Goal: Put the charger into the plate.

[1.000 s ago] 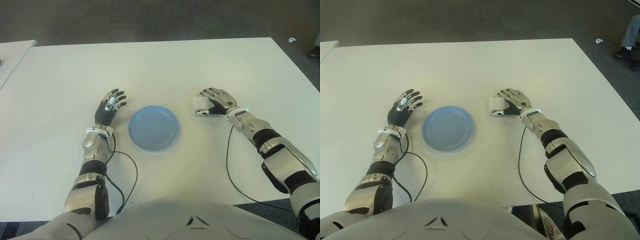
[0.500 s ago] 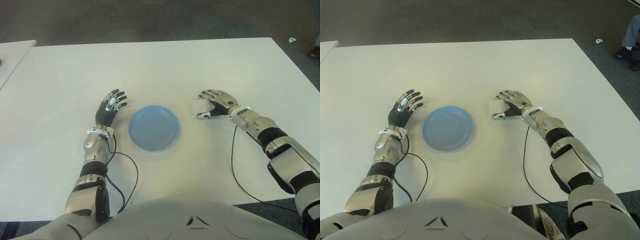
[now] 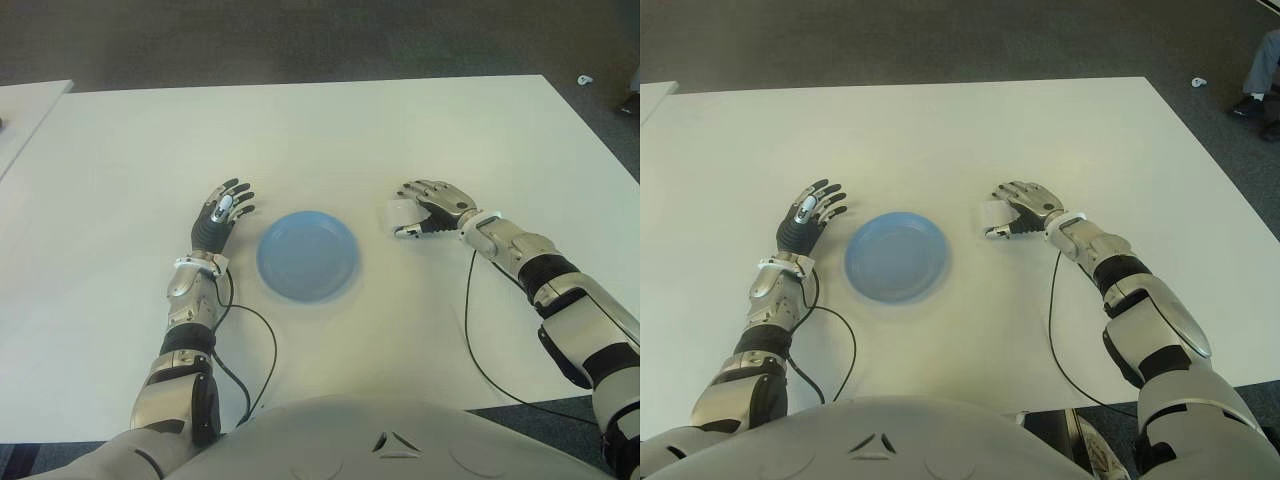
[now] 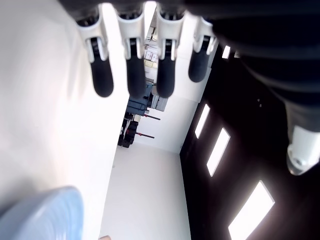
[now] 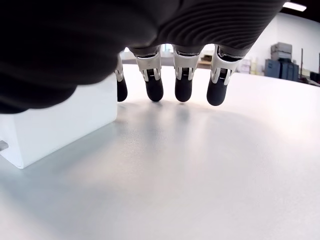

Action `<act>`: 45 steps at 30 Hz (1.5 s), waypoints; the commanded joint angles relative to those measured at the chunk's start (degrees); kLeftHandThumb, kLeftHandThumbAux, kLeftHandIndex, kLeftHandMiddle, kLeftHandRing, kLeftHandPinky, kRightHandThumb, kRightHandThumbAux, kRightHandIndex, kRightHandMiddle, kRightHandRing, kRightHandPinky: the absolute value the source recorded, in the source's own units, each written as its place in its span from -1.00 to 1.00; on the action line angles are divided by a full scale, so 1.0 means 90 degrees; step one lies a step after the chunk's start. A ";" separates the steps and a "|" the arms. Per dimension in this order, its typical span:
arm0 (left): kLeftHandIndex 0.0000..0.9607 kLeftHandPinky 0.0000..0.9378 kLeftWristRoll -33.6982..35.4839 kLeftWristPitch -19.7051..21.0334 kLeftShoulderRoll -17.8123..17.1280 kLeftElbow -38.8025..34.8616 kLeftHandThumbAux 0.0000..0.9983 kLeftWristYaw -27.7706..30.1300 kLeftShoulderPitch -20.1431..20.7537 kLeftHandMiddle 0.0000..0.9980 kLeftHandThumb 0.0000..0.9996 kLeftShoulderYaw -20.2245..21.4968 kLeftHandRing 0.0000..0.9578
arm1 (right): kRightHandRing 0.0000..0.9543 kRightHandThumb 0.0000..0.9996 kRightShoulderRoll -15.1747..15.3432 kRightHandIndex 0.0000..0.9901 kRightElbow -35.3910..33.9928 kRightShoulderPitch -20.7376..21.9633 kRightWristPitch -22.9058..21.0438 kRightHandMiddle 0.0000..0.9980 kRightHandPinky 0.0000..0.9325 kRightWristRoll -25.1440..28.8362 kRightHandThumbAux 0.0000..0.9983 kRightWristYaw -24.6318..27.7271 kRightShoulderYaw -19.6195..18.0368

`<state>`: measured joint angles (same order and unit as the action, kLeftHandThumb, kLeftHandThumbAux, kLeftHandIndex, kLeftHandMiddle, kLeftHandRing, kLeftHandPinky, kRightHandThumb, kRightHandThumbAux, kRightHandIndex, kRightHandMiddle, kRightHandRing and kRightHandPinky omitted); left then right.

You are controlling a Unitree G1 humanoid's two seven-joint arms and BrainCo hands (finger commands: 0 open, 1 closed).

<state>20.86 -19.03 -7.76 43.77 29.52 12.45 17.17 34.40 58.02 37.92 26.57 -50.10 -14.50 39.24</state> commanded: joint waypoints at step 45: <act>-0.59 -0.39 0.0093 0.0460 0.0172 -0.0003 0.00 -0.0002 -0.0311 -0.51 -0.98 -0.0028 -0.46 | 0.60 0.48 -0.0001 -0.11 -0.0830 -0.0682 0.0219 0.55 0.63 0.0496 0.40 0.0668 -0.0659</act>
<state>21.81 -17.36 -7.11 42.29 29.85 12.11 17.15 34.84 49.88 34.53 29.77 -45.44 -10.45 32.93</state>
